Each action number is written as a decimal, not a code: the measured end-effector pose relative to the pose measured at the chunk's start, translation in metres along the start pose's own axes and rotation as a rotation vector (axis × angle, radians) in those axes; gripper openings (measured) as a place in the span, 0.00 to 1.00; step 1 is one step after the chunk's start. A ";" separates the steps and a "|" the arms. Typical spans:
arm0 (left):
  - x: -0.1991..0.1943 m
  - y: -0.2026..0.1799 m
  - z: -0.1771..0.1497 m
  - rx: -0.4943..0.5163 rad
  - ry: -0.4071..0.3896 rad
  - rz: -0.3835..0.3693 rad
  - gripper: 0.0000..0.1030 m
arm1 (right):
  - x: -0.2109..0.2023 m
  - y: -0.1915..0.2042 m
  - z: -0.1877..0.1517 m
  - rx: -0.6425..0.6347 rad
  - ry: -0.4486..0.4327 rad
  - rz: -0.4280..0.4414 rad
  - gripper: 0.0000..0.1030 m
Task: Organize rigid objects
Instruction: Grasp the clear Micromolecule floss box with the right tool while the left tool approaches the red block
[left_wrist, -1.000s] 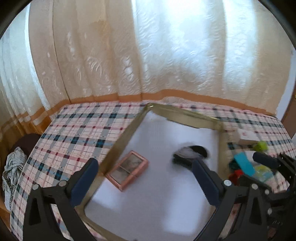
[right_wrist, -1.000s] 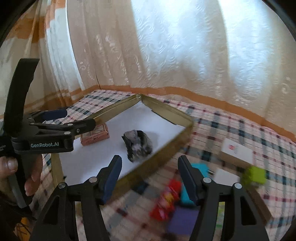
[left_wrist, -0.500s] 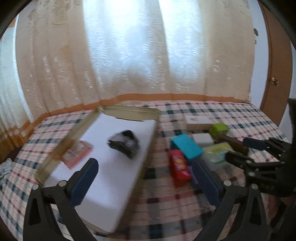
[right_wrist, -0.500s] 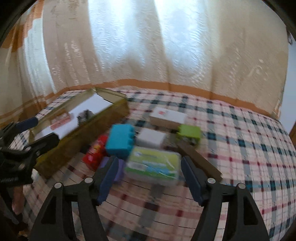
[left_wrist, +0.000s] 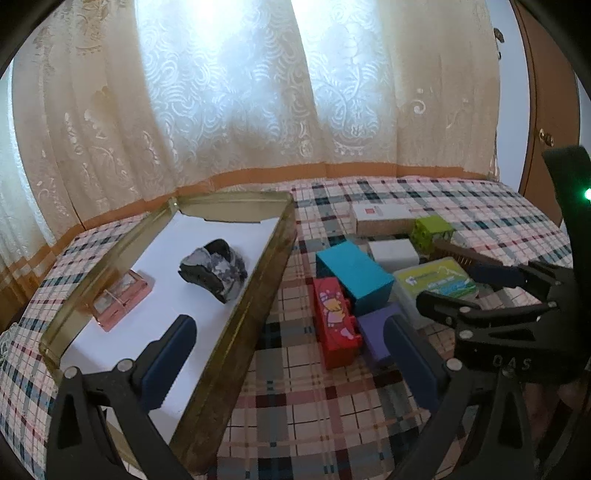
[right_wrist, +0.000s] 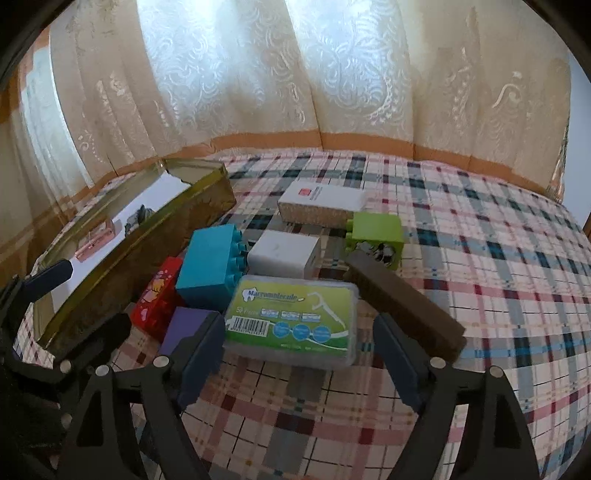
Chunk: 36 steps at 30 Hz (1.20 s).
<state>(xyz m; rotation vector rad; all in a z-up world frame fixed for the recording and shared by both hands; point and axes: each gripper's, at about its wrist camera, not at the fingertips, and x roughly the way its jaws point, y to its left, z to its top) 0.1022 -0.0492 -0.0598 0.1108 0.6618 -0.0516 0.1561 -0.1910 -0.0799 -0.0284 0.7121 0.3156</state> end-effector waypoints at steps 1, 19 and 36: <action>0.002 0.001 0.000 -0.004 0.004 -0.003 1.00 | 0.002 0.000 0.000 0.001 0.003 0.005 0.85; 0.009 -0.008 0.004 0.009 0.030 -0.012 1.00 | 0.008 -0.021 -0.004 0.075 0.056 -0.023 0.82; 0.026 -0.028 0.002 -0.032 0.121 -0.110 0.66 | -0.009 -0.057 -0.010 0.193 0.000 -0.009 0.82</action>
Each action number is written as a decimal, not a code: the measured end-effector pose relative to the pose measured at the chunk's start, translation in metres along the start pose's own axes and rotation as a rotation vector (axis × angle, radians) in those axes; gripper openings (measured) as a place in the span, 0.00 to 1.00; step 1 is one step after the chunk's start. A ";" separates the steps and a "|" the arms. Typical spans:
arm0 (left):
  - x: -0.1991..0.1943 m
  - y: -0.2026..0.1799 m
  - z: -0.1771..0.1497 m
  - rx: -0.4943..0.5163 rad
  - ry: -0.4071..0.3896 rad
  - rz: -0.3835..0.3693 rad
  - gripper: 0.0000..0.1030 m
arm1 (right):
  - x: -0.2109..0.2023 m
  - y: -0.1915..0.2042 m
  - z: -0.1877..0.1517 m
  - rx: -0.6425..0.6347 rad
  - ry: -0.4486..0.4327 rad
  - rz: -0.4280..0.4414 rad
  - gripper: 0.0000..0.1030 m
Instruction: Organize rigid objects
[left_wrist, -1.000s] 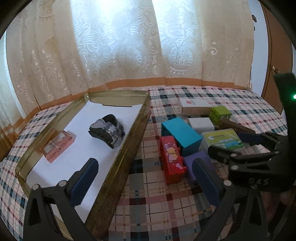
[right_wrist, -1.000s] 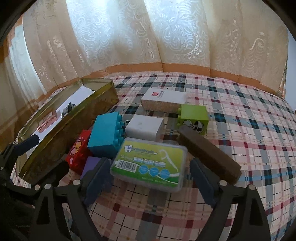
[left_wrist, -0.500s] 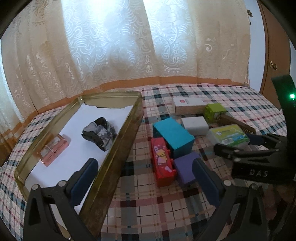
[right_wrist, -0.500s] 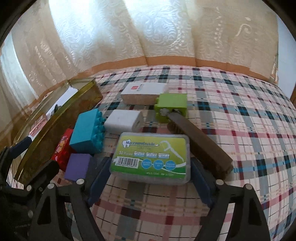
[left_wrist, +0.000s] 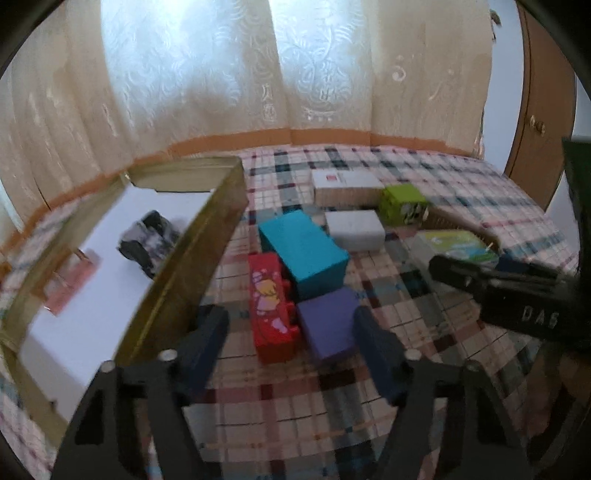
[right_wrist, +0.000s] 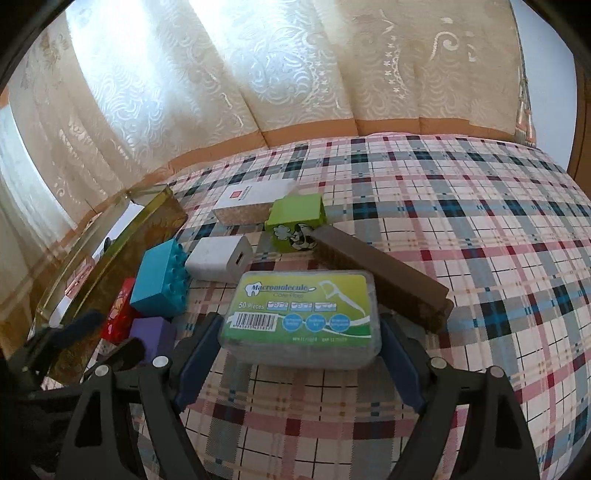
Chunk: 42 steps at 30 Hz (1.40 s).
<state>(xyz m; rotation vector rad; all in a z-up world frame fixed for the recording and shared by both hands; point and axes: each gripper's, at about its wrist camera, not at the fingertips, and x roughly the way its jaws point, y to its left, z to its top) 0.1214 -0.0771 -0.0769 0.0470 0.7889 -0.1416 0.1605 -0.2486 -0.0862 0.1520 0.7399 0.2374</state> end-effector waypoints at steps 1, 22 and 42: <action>0.001 0.002 0.001 -0.013 0.005 -0.001 0.64 | 0.000 0.000 0.000 0.000 -0.001 0.002 0.82; 0.019 0.029 0.005 -0.040 0.055 0.024 0.37 | -0.003 0.002 0.000 -0.003 -0.008 0.013 0.82; 0.013 0.025 0.006 -0.026 0.002 -0.015 0.21 | -0.002 0.013 -0.001 -0.081 -0.007 -0.012 0.82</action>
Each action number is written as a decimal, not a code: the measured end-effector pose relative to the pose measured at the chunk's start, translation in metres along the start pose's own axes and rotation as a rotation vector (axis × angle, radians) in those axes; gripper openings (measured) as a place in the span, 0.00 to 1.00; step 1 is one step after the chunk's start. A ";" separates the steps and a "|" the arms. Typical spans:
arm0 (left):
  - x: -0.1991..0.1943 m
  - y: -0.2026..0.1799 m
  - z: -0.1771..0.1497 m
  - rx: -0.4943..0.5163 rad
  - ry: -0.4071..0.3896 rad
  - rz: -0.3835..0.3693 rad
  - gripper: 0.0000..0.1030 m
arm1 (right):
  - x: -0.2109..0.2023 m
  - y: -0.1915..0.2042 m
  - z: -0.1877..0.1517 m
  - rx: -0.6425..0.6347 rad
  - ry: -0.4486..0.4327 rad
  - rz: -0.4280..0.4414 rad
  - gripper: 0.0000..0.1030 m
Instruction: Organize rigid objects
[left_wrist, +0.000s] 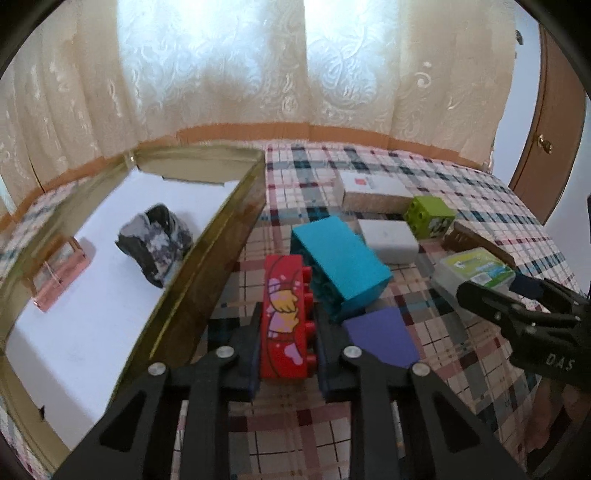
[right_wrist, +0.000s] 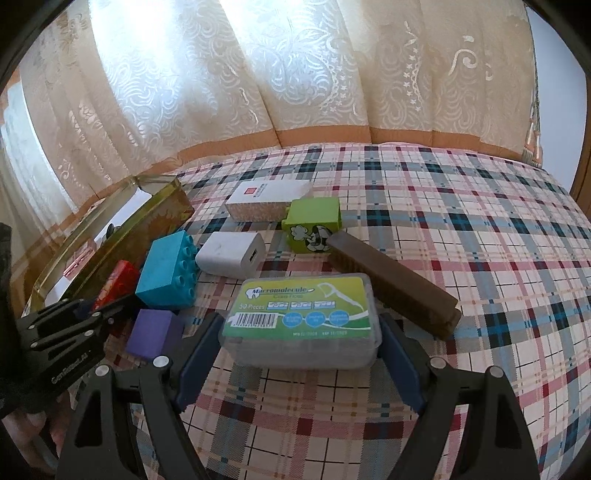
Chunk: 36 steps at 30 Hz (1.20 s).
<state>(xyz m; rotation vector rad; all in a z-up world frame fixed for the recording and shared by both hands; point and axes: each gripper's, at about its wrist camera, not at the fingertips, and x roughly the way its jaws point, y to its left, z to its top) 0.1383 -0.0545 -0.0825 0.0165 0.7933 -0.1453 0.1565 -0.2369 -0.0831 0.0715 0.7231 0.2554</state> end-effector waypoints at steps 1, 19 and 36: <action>-0.003 -0.001 0.000 0.007 -0.016 0.004 0.21 | -0.001 0.000 0.000 -0.001 -0.003 0.000 0.82; -0.027 -0.010 -0.003 0.058 -0.143 0.060 0.21 | -0.013 0.014 -0.001 -0.060 -0.062 -0.021 0.81; -0.024 -0.008 -0.002 0.040 -0.124 0.039 0.21 | 0.021 0.033 -0.005 -0.134 0.104 -0.096 0.87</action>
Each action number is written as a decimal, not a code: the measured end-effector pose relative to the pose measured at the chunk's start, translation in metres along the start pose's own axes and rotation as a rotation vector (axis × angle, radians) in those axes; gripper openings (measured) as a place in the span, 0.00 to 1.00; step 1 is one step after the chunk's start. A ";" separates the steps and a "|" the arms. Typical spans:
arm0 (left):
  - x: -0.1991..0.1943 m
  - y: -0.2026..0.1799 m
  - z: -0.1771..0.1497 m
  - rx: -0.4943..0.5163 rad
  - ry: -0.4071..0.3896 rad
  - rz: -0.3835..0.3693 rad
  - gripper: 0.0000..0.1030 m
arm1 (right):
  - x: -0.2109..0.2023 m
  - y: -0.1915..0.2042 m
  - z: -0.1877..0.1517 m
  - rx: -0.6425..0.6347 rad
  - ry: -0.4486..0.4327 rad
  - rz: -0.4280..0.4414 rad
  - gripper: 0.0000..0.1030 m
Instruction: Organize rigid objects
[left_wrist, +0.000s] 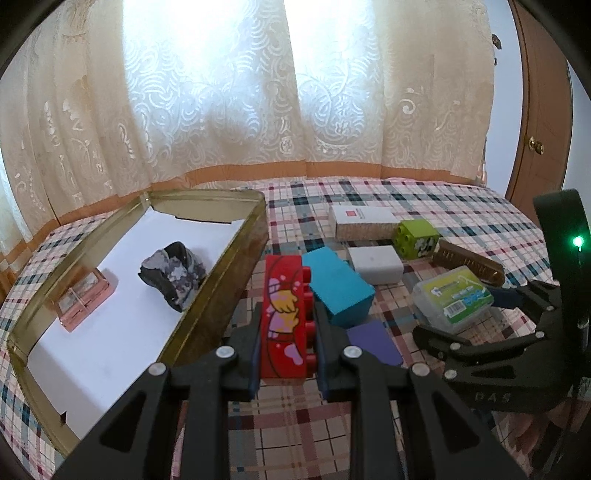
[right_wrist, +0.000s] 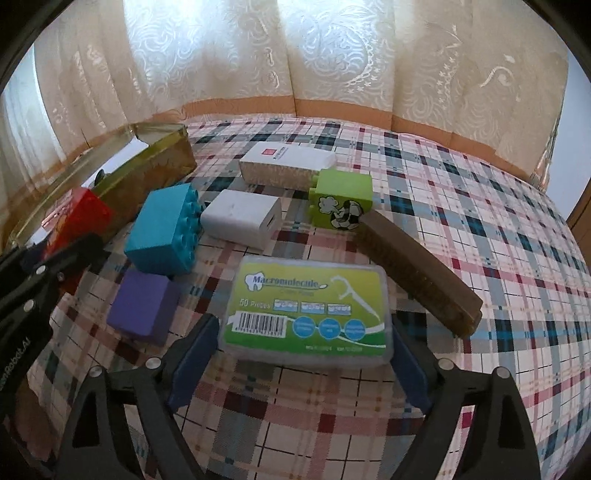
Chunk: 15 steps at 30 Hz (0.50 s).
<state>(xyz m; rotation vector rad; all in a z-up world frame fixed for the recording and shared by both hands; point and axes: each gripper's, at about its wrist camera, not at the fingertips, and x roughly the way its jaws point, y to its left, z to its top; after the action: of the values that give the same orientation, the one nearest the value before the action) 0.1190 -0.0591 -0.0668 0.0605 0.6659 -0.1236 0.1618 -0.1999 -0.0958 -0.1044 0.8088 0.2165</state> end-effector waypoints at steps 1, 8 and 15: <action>0.001 0.000 0.000 -0.001 0.002 -0.001 0.21 | -0.001 -0.002 0.001 0.014 -0.004 0.009 0.87; 0.001 -0.001 0.000 0.000 0.002 -0.002 0.21 | -0.004 -0.007 0.004 0.060 -0.027 0.029 0.80; 0.001 -0.001 0.000 0.000 0.000 -0.002 0.21 | -0.023 -0.008 0.002 0.067 -0.118 0.064 0.80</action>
<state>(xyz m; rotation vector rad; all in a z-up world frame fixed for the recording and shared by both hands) 0.1194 -0.0601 -0.0674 0.0599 0.6660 -0.1260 0.1494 -0.2107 -0.0780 -0.0026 0.7020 0.2530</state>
